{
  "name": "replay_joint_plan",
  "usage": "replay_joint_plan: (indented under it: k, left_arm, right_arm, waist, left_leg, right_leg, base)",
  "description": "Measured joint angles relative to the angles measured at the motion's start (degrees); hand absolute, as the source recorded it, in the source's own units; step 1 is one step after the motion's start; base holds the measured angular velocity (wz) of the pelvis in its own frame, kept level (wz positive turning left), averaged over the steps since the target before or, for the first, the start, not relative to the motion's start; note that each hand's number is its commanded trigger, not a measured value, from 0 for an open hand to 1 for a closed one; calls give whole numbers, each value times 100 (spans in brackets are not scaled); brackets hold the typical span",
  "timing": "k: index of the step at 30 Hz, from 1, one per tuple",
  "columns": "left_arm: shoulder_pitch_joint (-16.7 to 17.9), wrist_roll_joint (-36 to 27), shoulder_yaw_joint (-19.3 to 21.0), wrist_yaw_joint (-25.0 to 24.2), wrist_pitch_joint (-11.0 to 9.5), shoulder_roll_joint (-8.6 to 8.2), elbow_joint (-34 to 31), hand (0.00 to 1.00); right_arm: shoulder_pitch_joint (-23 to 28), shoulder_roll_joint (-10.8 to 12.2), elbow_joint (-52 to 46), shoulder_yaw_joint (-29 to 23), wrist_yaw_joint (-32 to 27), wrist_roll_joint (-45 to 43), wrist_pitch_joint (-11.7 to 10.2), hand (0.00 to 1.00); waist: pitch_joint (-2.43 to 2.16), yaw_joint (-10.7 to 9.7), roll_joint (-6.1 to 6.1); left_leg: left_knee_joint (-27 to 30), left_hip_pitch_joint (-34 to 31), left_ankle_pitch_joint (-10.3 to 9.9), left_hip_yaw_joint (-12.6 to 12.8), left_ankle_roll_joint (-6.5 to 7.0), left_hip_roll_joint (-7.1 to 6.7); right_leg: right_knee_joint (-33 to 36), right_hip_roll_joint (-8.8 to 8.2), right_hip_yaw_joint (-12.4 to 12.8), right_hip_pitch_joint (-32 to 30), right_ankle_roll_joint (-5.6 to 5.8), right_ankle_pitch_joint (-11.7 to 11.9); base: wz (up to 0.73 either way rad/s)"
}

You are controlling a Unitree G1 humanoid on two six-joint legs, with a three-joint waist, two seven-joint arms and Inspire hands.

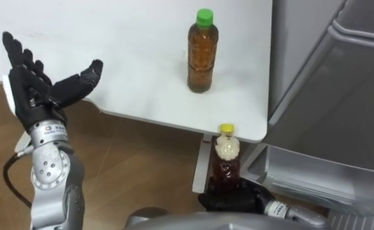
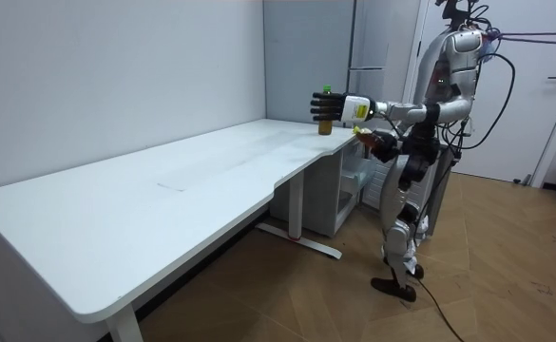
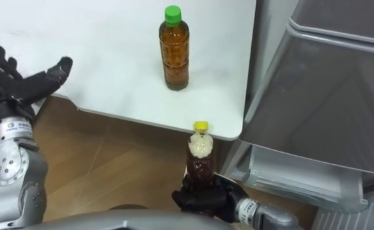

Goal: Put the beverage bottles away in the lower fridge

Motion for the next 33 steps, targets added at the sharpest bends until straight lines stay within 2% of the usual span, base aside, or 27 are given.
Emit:
replay_joint_plan:
  k: [5,11,14,19,23,29,33]
  left_arm:
    - [17,-32,-4,53,50,-1,352,0]
    - [84,-22,-8,167,71,1,565,0]
    - [226,-23,-21,284,83,1,748,0]
    - [418,-19,-151,430,116,5,1253,0]
    - [457,-33,-178,433,116,4,1536,0]
    - [508,-76,-173,539,110,10,1887,0]
    - [505,-316,-155,545,110,57,2107,0]
  right_arm:
    - [7,17,0,79,-25,-2,-5,100]
    - [-3,19,-47,76,-9,-161,-11,100]
    - [-2,10,-53,73,-11,-178,-11,100]
    - [-2,7,-55,70,-64,-168,-6,100]
    - [-2,12,-53,70,-99,-147,-4,100]
    - [3,52,-54,80,-189,-143,-8,100]
    - [22,54,-55,89,-209,-141,-9,100]
  waist:
    - [-11,81,-126]
    - [-16,137,-125]
    - [-16,133,-92]
    - [-13,138,68]
    - [-13,137,122]
    - [-22,163,10]
    - [-26,204,-66]
  left_leg:
    - [-21,-29,-1,-15,-2,-5]
    - [-28,-63,-1,-50,-1,-14]
    - [-31,-52,-1,-50,-2,-9]
    - [-25,-6,-2,-50,-4,-6]
    - [-20,11,0,-43,-10,4]
    - [-33,-12,7,-9,-20,11]
    - [-38,-4,7,-14,-18,2]
  right_leg:
    - [-69,42,-22,7,-2,2]
    - [-54,43,-48,6,-1,4]
    - [-50,49,-49,15,-3,6]
    - [-51,49,-54,65,-4,7]
    - [-61,47,-61,65,-4,7]
    - [-78,16,-54,26,-22,-3]
    - [-76,22,-41,26,-20,-4]
  base:
    - [2]
    - [2]
    - [0]
    - [0]
    - [0]
    - [-2]
    - [0]
